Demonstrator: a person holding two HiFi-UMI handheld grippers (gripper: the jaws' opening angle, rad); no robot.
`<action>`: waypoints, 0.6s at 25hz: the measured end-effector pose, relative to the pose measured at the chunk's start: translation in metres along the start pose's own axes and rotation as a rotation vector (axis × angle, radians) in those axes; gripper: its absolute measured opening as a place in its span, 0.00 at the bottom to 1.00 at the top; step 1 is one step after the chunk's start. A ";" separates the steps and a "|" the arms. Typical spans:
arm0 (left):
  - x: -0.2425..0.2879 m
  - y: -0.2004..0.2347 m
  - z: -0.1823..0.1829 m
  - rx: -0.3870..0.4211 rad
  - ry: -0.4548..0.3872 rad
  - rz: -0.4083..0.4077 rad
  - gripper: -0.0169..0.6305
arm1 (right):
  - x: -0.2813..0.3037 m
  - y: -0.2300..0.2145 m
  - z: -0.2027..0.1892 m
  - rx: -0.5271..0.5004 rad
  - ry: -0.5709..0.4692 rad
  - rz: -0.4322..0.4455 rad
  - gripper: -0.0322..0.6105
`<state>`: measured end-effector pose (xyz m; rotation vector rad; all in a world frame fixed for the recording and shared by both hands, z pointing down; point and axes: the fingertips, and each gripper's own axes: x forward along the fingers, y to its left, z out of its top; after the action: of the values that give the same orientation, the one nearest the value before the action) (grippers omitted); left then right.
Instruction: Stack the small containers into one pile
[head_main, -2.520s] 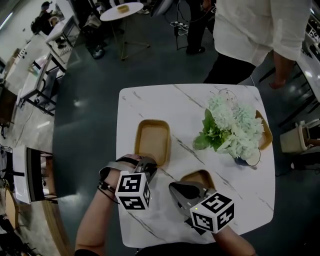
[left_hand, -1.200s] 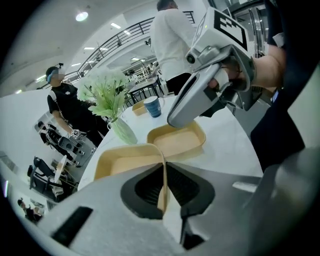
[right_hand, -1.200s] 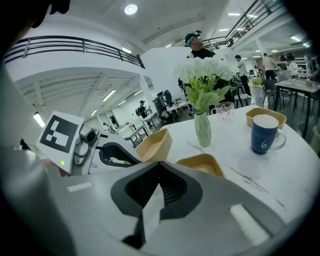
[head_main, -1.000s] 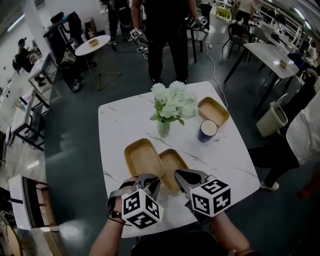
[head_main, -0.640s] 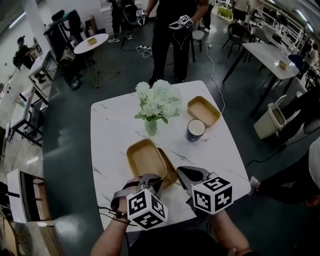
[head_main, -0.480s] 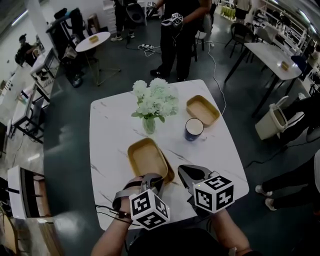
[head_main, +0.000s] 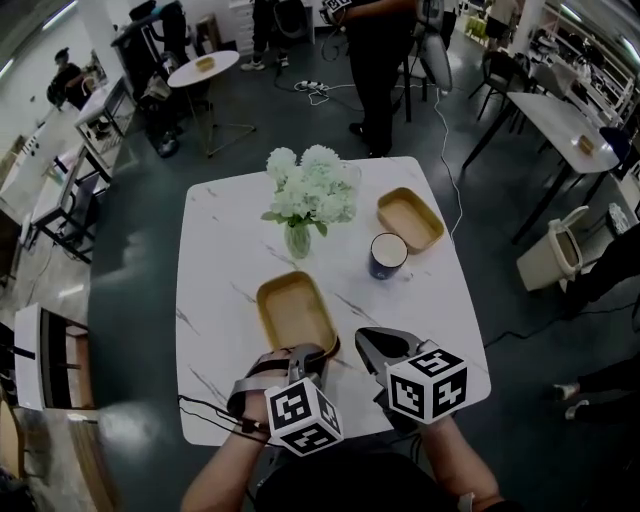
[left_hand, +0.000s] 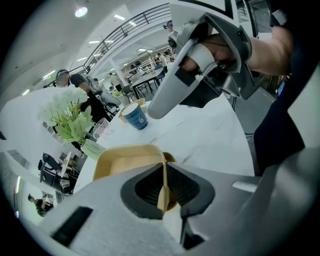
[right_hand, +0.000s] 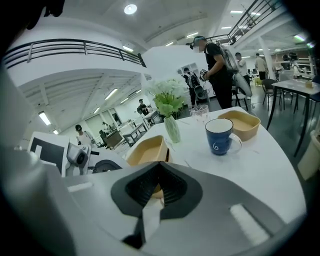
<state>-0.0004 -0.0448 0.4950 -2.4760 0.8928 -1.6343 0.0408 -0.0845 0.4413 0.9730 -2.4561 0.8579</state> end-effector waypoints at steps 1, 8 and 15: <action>0.001 -0.001 0.001 0.002 0.002 0.001 0.06 | 0.000 -0.001 0.000 0.000 0.002 0.004 0.05; 0.008 -0.010 -0.002 -0.008 0.020 -0.007 0.06 | -0.001 -0.004 -0.002 -0.004 0.009 0.021 0.05; 0.004 -0.007 0.012 -0.080 -0.091 -0.011 0.27 | 0.000 -0.002 0.004 -0.010 -0.015 0.049 0.05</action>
<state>0.0136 -0.0440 0.4953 -2.5877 0.9529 -1.5044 0.0415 -0.0883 0.4393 0.9227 -2.5041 0.8570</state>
